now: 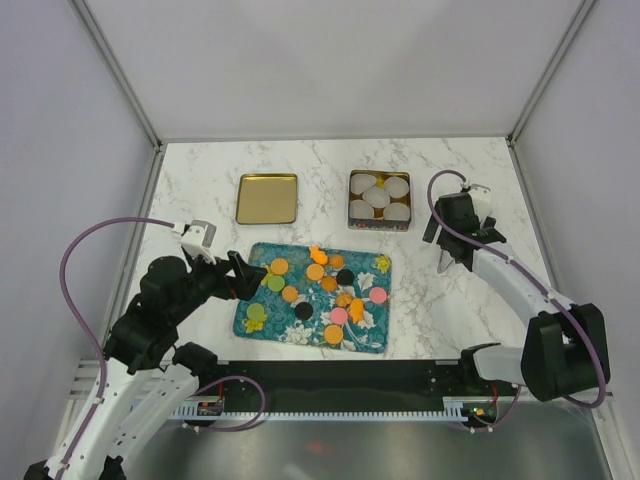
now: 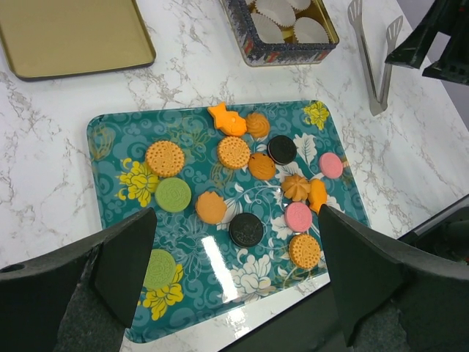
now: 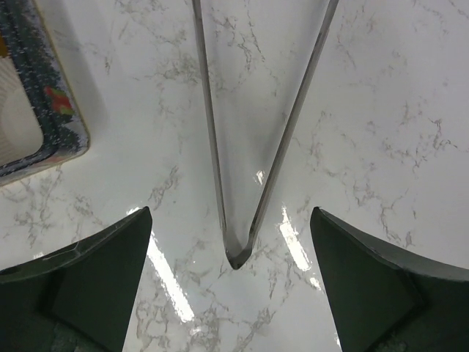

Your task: Pack the cookies

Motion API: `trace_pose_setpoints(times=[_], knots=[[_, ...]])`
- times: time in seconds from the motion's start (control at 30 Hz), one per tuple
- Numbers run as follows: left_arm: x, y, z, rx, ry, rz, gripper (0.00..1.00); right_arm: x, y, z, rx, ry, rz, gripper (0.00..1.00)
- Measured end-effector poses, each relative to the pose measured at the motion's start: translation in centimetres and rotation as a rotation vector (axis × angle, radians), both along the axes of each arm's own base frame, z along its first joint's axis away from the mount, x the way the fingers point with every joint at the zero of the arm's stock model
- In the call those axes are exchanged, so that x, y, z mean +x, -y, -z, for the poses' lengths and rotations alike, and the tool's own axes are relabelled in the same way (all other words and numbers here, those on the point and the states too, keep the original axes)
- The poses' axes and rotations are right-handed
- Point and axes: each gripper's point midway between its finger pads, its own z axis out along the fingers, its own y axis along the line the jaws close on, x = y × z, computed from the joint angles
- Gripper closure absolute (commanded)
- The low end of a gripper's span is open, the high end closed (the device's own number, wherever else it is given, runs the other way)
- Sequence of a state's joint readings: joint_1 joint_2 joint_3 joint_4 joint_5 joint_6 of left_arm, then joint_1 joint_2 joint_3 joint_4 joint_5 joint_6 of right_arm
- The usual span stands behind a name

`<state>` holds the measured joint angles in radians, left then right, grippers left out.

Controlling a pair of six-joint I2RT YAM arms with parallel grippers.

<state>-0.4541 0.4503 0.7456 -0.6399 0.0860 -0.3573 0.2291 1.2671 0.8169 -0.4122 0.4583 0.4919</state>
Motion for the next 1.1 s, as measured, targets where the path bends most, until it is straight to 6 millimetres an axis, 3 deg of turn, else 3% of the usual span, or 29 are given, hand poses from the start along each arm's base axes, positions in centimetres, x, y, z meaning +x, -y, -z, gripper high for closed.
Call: trace_pose_setpoints(times=[0.2,0.5,0.83,1.1], knots=[[-0.1,0.1,0.0,0.000,0.002,0.005,0.00,1.8,1.4,2.9,0.020,-0.077,0.048,0.02],[-0.1,0.3,-0.2,-0.003,0.007,0.013,0.00,4.8,3.0,5.0,0.054,-0.108,0.087,0.02],[-0.2,0.4,-0.1,-0.002,0.006,0.018,0.00,5.1,3.8,8.3,0.082,-0.150,0.107,0.05],[-0.1,0.4,0.2,0.003,-0.004,0.018,0.00,5.8,3.8,8.9,0.089,-0.129,0.101,0.09]])
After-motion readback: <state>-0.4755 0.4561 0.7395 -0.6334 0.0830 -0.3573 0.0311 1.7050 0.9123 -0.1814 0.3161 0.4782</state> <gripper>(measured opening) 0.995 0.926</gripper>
